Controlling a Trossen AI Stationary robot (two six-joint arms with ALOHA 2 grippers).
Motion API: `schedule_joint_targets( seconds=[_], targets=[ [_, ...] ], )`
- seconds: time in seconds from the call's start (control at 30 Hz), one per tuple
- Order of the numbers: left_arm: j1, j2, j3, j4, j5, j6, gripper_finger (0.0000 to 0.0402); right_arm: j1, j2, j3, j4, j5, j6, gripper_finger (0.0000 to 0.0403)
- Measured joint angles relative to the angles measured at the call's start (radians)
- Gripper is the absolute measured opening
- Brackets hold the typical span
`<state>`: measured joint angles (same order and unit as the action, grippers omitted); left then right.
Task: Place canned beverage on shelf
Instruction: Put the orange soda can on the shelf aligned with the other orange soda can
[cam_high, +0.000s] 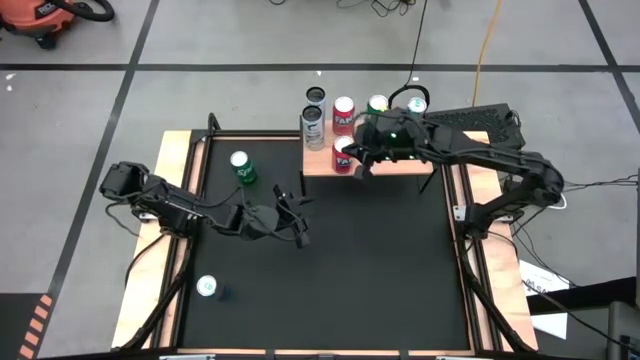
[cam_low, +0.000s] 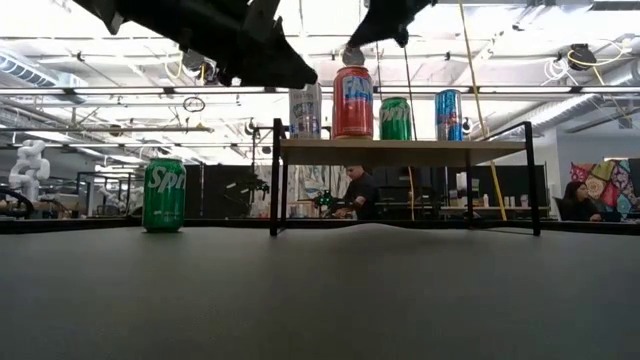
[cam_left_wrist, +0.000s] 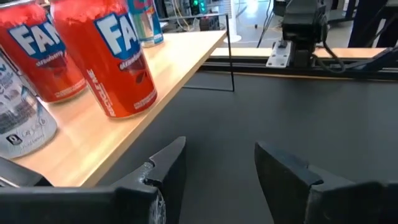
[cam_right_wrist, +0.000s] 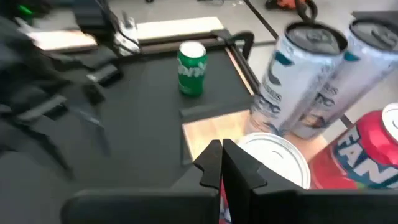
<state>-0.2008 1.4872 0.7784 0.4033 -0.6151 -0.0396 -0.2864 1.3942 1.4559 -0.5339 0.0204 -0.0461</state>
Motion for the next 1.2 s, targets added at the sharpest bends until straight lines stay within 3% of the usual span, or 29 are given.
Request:
schedule_joint_targets(
  seconds=[0.5, 0.67, 1.2],
  targets=[
    [0.000, 0.000, 0.000, -0.039, -0.004, -0.008, 0.0182, -0.075, 0.101, 0.005, 0.018, 0.004, -0.023, 0.0000],
    [0.000, 0.000, 0.001, -0.054, -0.010, -0.008, 0.0182, -0.088, 0.103, 0.005, 0.013, 0.057, -0.029, 0.0000],
    [-0.001, 0.000, 0.001, -0.054, -0.023, -0.009, 0.0182, -0.146, 0.112, 0.003, 0.052, 0.055, -0.095, 0.0000]
  ],
)
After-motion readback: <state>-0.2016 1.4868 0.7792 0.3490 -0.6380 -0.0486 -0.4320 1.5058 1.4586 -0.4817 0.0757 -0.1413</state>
